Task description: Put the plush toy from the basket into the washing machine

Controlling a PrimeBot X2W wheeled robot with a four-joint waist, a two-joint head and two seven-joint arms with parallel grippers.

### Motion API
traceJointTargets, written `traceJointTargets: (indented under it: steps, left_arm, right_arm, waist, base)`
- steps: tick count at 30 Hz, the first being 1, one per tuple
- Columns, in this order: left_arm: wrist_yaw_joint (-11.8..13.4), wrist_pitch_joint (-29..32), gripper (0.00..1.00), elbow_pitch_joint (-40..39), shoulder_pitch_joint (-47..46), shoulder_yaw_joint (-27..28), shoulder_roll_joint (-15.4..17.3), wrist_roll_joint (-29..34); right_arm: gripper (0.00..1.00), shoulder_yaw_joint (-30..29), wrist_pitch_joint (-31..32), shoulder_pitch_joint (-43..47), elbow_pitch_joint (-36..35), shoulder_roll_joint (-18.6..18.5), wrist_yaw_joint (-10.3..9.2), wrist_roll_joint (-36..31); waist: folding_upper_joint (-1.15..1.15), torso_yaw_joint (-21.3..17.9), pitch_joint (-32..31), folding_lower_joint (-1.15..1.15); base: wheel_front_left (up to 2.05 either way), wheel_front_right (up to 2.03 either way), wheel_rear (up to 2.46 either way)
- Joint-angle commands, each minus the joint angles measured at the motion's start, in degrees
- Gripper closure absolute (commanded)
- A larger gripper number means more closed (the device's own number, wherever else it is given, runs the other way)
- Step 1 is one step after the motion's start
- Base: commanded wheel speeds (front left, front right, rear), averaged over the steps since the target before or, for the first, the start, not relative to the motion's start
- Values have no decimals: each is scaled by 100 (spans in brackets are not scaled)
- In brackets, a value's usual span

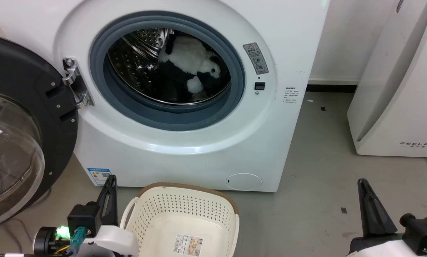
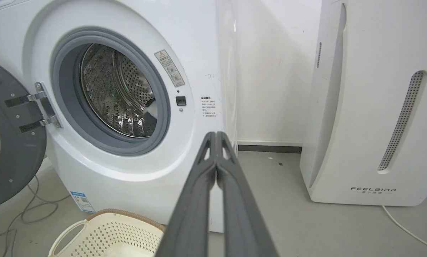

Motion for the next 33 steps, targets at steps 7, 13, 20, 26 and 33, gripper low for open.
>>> traceJointTargets:
  steps: [7, 13, 20, 26, 33]
  left_arm:
    - [-19, 101, 100, -114, 71, -9, -47, 58]
    - [-23, 172, 100, -176, 86, -11, -63, 67]
    - [-27, 253, 100, -248, 104, -13, -80, 78]
    - [-31, 323, 100, -311, 119, -15, -95, 88]
    - [-36, 405, 100, -383, 136, -18, -113, 99]
  right_arm:
    - [100, 34, 124, -87, 1, -1, -1, -111]
    - [100, 47, 195, -108, 1, -1, -1, -152]
    - [100, 62, 277, -133, 2, -1, -2, -201]
    - [100, 75, 348, -154, 2, -1, -2, -242]
    - [100, 90, 430, -178, 2, -1, -2, -290]
  waist:
    - [0, -20, 7, 0]
    - [0, -37, 13, 0]
    - [0, -56, 20, 0]
    - [0, -73, 27, 0]
    - [0, -92, 34, 0]
  base:
    - [0, 0, 0]
    - [0, 0, 0]
    - [0, 0, 0]
    - [0, 0, 0]
    - [0, 0, 0]
